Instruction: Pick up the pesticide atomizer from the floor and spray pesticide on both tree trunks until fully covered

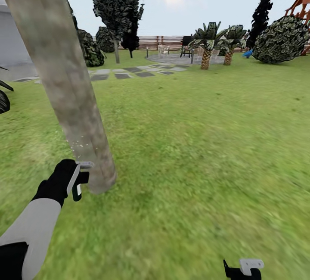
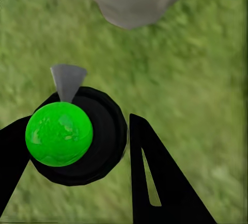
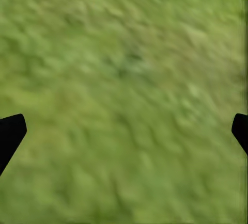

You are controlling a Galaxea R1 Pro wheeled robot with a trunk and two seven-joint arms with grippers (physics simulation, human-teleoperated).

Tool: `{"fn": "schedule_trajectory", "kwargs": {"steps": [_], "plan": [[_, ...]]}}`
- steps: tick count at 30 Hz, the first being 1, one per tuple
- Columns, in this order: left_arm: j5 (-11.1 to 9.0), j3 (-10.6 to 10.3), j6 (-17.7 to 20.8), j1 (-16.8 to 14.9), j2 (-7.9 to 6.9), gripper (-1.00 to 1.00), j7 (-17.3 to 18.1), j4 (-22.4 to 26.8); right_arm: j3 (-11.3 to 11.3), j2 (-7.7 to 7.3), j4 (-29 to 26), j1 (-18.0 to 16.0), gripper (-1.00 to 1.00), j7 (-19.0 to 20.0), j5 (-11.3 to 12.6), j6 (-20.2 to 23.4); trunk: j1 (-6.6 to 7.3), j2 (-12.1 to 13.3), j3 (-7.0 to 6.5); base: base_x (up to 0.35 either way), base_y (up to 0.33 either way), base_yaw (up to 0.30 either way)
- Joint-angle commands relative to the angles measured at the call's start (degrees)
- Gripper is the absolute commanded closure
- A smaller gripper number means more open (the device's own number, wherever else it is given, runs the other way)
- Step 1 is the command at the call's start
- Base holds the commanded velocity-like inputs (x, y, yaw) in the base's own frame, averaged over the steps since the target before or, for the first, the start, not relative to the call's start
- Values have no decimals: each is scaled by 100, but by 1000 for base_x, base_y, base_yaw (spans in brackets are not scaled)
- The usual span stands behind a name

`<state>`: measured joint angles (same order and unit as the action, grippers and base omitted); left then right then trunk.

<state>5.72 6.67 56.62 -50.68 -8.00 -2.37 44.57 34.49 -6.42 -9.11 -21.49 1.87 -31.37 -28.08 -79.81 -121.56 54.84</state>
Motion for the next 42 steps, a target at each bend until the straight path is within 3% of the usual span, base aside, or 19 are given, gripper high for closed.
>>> {"fn": "schedule_trajectory", "kwargs": {"steps": [1,11,29,42], "plan": [[58,10,24,2,3,100,27,6,49,0,6,-4,-100,18,-35,-22,-1,-2,5,151,-263,196],[56,-2,24,32,11,100,26,19,49,0,6,-7,-100,22,-35,-22,-1,-2,5,71,-267,252],[64,1,20,43,23,100,0,19,49,0,6,-4,-100,23,-35,-22,-1,-2,5,0,-273,18],[83,12,0,446,-11,100,-34,-39,49,0,6,-4,-100,23,-35,-22,-1,-2,5,144,-239,243]]}}
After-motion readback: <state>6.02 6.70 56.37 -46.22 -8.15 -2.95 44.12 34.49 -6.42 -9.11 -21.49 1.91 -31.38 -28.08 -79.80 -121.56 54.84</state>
